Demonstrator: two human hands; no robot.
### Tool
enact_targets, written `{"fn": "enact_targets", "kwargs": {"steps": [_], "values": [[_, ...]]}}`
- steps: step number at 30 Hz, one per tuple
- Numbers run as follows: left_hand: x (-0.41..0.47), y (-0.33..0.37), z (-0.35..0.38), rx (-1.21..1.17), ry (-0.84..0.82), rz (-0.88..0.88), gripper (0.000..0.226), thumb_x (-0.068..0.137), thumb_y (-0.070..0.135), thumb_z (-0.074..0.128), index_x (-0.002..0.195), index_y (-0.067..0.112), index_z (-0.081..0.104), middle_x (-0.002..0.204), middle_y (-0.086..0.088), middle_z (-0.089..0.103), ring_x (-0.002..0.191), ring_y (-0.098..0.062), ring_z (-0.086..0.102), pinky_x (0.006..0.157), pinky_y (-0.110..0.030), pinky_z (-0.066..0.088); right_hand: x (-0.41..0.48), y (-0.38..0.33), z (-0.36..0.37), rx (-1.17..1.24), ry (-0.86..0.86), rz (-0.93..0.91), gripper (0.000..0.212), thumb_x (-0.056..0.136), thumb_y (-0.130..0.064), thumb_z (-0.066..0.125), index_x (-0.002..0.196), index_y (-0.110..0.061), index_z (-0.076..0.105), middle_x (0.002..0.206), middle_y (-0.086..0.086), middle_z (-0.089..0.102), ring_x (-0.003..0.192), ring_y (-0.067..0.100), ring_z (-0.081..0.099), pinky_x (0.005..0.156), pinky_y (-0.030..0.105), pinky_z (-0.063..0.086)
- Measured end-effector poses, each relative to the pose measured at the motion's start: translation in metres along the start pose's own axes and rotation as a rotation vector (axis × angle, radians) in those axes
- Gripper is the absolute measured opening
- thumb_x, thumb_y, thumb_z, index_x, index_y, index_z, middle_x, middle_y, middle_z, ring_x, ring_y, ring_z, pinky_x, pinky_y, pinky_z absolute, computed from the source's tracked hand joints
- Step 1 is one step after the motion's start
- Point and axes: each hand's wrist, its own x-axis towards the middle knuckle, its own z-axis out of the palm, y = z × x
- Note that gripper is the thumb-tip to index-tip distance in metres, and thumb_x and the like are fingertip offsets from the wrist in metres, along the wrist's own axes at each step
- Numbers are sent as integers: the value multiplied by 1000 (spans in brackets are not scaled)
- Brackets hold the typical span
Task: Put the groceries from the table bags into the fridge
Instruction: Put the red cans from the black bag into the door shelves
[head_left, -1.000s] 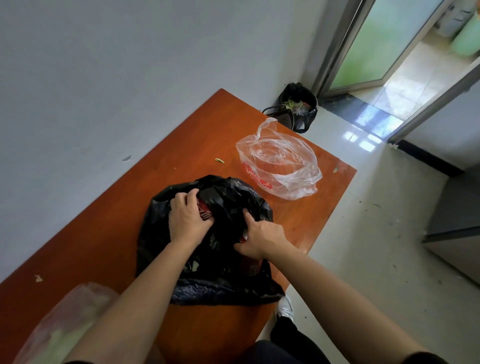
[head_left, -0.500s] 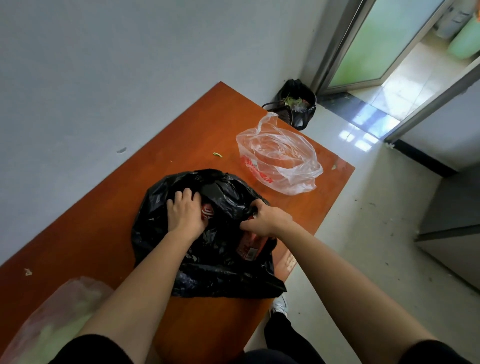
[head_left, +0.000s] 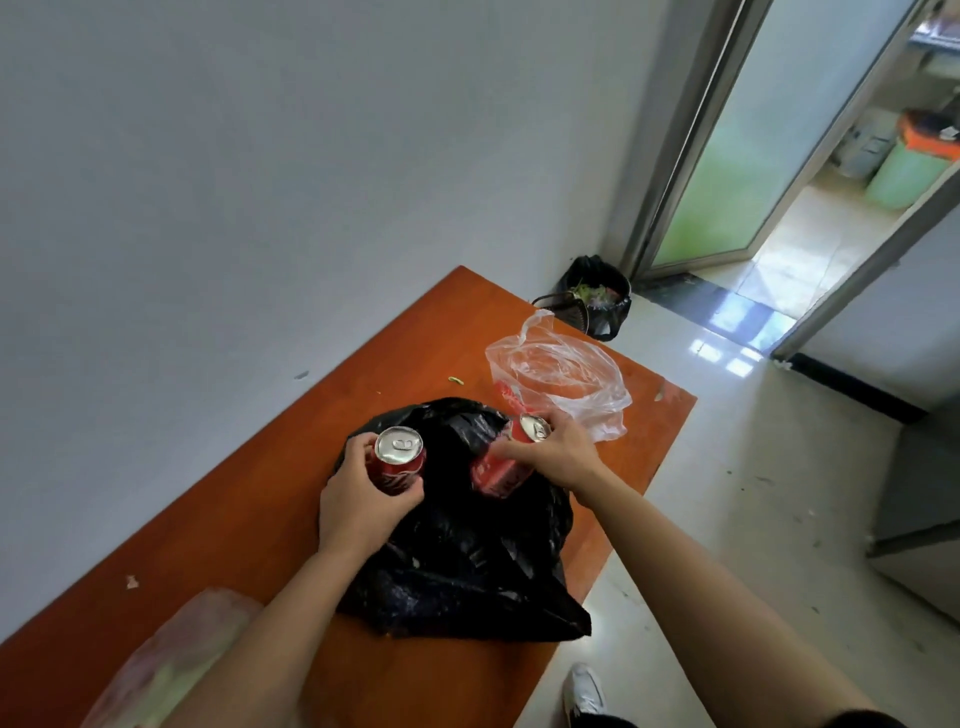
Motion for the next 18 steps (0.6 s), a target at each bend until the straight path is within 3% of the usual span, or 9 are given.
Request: {"fn": "enact_targets", "kwargs": {"steps": [5,7,11,15,18], "values": [[-2,57,-9,-144,152,171,71,66,34,88,125,25,49,104,12,59,89,-12,60,78,-28,48,-39,-8,-32,91,251,-204,73,60,-72,81,117,-33,58,106,-19,62,99,4,61,87,24,53],[-3,87,-1,-201,150,240,68,67,32,87,124,26,49,104,12,59,88,-11,59,76,-25,44,-57,3,-52,71,394,-255,61,66,-63,83,113,-37,54,104,-20,60,94,4,61,83,18,51],[-26,155,29,-289,54,364,70,68,35,86,126,29,48,110,13,58,91,-8,58,73,-14,41,-105,41,-106,120,633,-211,61,68,-53,85,116,-33,56,102,-18,59,90,5,62,82,16,53],[-72,243,63,-349,-46,509,72,69,40,86,128,35,45,113,14,59,100,-11,61,82,-30,52,-168,81,-179,181,791,-193,61,65,-42,92,115,-32,60,99,-18,60,87,2,62,75,8,47],[-122,321,90,-378,-105,661,74,67,51,83,127,41,42,106,19,56,95,-8,60,86,-38,57,-219,113,-245,224,919,-209,67,65,-38,93,124,-26,64,107,-8,65,96,9,62,89,23,53]]}}
